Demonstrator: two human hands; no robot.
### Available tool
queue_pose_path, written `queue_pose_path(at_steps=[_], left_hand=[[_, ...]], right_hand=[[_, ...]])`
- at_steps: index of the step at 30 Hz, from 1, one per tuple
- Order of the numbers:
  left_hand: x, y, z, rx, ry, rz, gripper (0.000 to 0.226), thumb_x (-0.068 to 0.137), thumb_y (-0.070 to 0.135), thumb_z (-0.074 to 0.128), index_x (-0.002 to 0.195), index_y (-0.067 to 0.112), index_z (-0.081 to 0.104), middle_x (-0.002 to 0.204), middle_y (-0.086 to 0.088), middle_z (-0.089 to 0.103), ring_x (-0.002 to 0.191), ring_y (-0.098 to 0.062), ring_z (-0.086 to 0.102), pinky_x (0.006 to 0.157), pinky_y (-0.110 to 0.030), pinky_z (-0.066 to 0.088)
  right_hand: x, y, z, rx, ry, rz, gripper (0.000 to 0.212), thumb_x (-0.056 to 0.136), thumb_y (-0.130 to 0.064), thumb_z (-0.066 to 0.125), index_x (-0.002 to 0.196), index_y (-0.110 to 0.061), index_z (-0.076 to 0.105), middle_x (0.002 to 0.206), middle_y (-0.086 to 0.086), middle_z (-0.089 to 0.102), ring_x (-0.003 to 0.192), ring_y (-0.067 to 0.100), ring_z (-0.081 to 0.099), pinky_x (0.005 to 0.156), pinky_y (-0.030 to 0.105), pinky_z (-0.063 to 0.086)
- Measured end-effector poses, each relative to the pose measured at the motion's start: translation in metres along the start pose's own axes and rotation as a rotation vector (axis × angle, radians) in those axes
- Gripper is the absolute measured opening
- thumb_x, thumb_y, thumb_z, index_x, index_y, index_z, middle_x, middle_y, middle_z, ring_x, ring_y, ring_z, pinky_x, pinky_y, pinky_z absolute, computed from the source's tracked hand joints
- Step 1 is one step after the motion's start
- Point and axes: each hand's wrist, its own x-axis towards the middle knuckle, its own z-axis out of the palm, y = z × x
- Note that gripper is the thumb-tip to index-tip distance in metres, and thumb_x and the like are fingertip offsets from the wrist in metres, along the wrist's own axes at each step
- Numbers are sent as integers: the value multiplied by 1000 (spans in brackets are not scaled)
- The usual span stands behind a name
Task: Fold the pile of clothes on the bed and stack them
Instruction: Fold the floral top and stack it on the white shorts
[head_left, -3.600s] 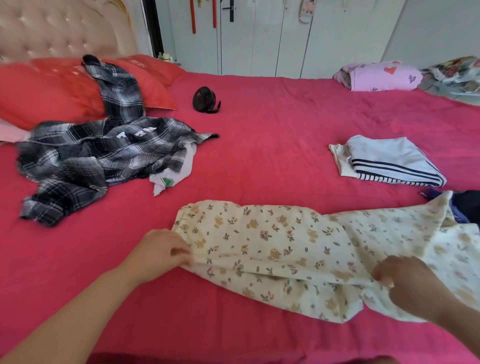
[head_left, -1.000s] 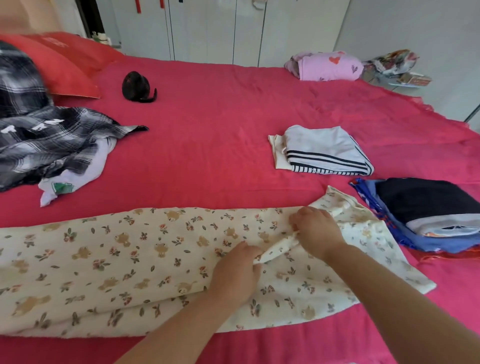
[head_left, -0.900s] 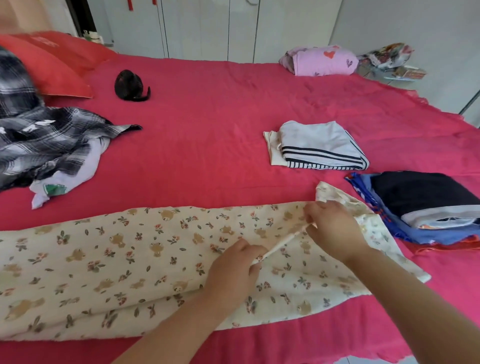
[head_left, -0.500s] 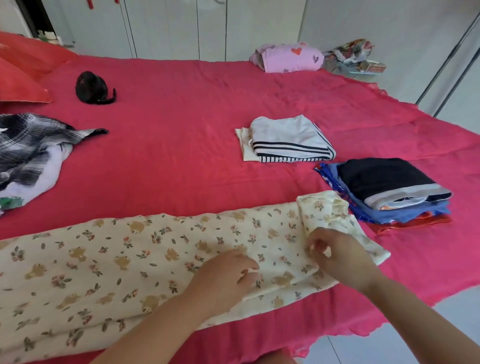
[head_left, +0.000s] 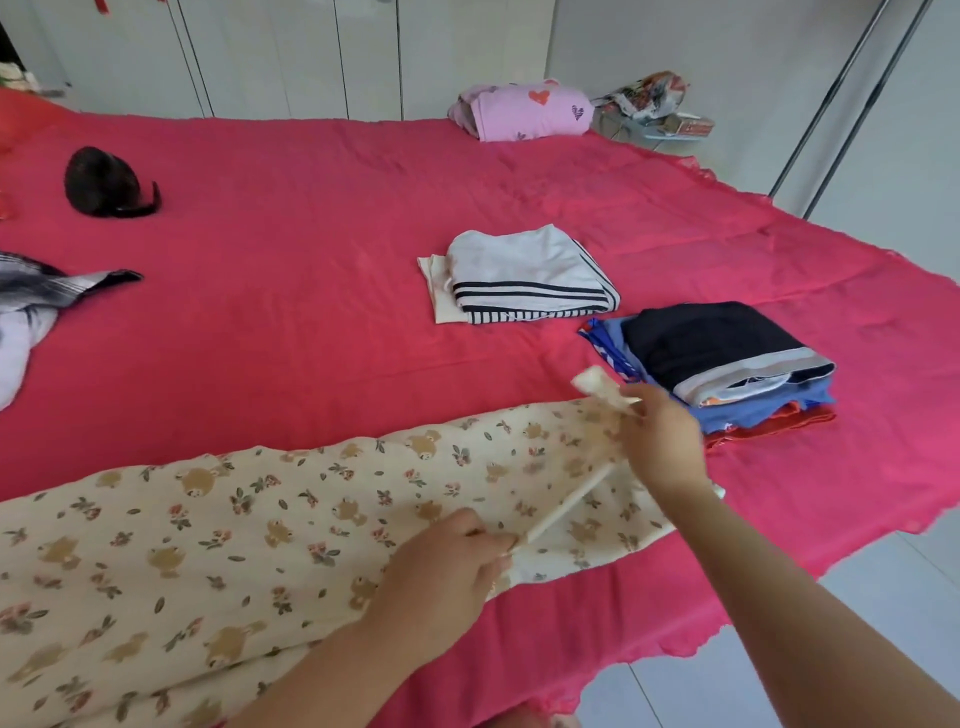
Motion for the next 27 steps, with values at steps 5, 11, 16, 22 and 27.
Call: queue_pose_path(at_steps=[5,11,16,22,27], left_hand=[[-10,-1,-4,-88,-155,29,31,96,39,43,125,45,53,93,27,44,86,8,42,75,-5,33],[-7,4,-7,-69,-221,2,26,93,46,43,110,40,62,92,25,48,82,7,45,72,-10,36],[10,1,-16,17,6,0,34,95,34,45,129,35,53,118,23,47,106,9,39,85,0,25],[17,-20,5,293,-274,-124,64,94,58,21,143,41,-17,154,6,-20,140,-15,-22,114,-36,-10],[9,-32,27,382,-265,-89,62,72,73,-19,124,47,-41,146,8,-36,130,-17,-39,108,-35,-27]], right_hand=[[-24,37,-37,27,3,277,21,88,-12,46,101,4,49,93,18,57,86,33,54,70,38,40],[-36,66,-41,98,-75,448,55,82,-15,62,130,-1,39,116,20,53,99,32,53,80,39,45],[-3,67,-37,-83,-41,327,55,88,-26,55,135,-3,38,127,23,50,119,39,45,96,46,39],[23,62,-16,-306,-326,309,37,89,-29,53,117,-6,50,104,13,60,99,30,56,76,33,40],[40,53,-10,-262,-263,191,28,86,-39,57,81,-13,48,70,-1,50,71,21,50,54,29,32]])
